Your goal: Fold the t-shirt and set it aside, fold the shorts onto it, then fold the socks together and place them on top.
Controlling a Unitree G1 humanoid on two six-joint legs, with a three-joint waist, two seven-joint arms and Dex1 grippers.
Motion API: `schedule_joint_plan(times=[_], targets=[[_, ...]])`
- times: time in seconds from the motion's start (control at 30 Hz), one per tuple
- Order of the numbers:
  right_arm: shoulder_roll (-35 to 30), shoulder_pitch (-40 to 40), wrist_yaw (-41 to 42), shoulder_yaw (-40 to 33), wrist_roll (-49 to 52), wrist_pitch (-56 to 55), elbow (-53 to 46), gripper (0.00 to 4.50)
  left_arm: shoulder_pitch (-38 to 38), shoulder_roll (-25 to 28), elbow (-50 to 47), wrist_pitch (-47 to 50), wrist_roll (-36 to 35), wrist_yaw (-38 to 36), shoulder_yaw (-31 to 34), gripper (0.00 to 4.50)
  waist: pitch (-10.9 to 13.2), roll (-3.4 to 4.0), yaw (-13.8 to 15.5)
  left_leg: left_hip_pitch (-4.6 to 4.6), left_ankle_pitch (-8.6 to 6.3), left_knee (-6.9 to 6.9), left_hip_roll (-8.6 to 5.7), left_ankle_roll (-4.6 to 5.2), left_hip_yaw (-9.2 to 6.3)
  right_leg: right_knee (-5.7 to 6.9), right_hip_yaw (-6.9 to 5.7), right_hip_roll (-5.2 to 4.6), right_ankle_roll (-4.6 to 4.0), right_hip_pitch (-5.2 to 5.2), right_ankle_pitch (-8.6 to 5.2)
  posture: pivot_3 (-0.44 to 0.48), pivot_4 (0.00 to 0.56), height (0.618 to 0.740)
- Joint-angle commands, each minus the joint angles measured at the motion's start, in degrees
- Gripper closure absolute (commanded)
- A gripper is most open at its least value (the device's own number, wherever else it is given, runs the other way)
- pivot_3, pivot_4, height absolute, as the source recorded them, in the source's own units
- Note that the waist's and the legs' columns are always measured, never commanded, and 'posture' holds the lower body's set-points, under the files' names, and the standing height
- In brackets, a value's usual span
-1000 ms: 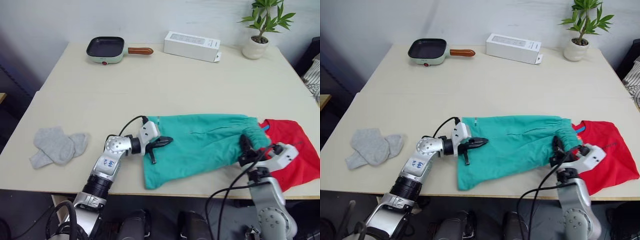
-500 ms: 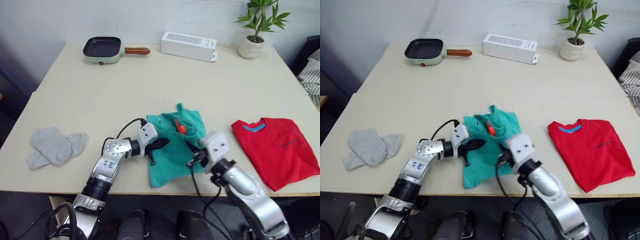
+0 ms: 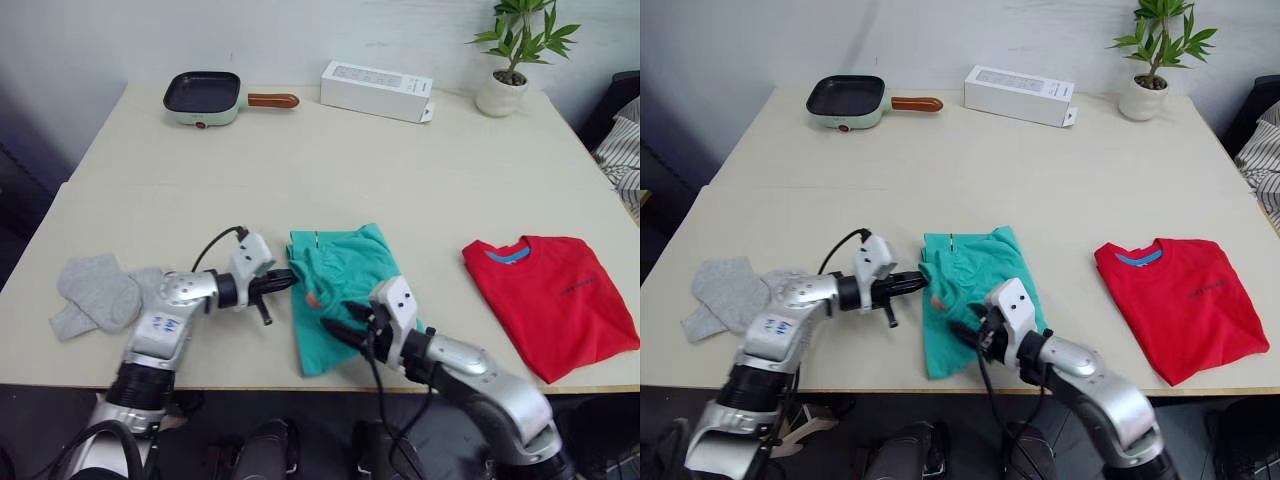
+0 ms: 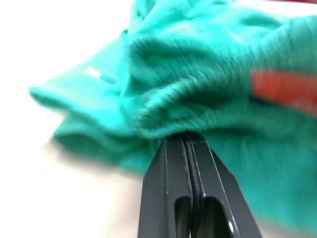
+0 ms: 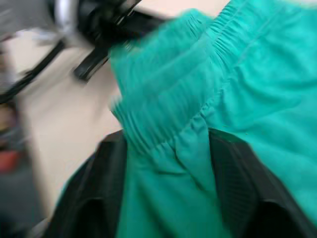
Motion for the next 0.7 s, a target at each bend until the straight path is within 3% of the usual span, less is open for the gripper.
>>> schedule_joint_plan(times=[0.03,0.13,0.17,0.33,0.5,0.57,0.7], targets=[[-3.0,-2.18,7.18,-8.9,12.57,2.23,-2.18,1.05,0.6,5.83,-5.03,6.4,-3.2,-2.97,2.93,4.5,0.05,-0.05,0.09,0.02,-0.03,0.0,0.0,-0.03,-0.01,0.0,-0.01,0.0,-0.01,0.01,0.0,0.0,0.15,0.74],[-6.08,-4.02,10.77,-13.96,17.9,3.17,-0.02,1.05,0.83,9.7,-5.87,7.97,-4.76,-5.47,3.35,4.5,0.11,-0.03,0.14,0.02,-0.08,0.0,0.0,-0.11,-0.04,-0.02,-0.04,-0.01,-0.03,0.02,-0.02,0.0,0.15,0.74],[-6.8,-5.75,12.01,-15.04,15.94,1.01,2.68,1.05,-0.23,8.5,-5.6,6.47,-6.27,-5.85,4.15,4.5,0.11,-0.03,0.15,0.01,-0.19,0.0,0.0,-0.29,-0.04,-0.04,-0.04,-0.01,-0.04,0.02,-0.02,0.0,0.15,0.74],[-8.94,-14.74,21.02,-9.79,-2.28,-17.43,18.33,2.67,-6.16,0.01,-3.75,-1.29,-7.98,-7.68,0.81,4.5,0.15,-0.09,1.07,-0.05,-0.09,0.1,-0.12,-0.32,0.05,-0.11,-0.07,-0.11,-0.02,0.06,-0.01,0.0,0.15,0.74],[-0.81,-26.05,26.34,-6.17,-12.6,-35.35,41.67,4.43,-9.45,-9.61,1.87,-8.8,-2.48,-4.89,-7.41,4.5,0.15,-0.12,0.66,0.0,0.12,0.12,-0.15,-0.03,0.32,0.08,-0.17,0.15,0.07,0.05,0.04,0.0,0.15,0.74],[1.07,-29.26,30.6,-4.0,-15.84,-41.16,49.69,4.47,-9.76,-12.7,4.44,-10.41,0.04,-2.36,-9.59,4.5,0.15,-0.13,0.23,0.0,0.17,0.24,-0.09,-0.03,0.37,0.31,-0.25,0.49,0.11,0.05,0.06,0.0,0.15,0.74],[4.3,-33.4,38.76,-0.92,-20.01,-50.35,62.22,4.47,-8.3,-13.53,8.23,-14.88,6.18,-0.46,-13.95,4.5,0.17,-0.15,-0.26,0.04,0.17,0.29,-0.03,-0.01,0.45,0.38,-0.38,0.54,0.11,0.05,0.06,0.0,0.15,0.74]])
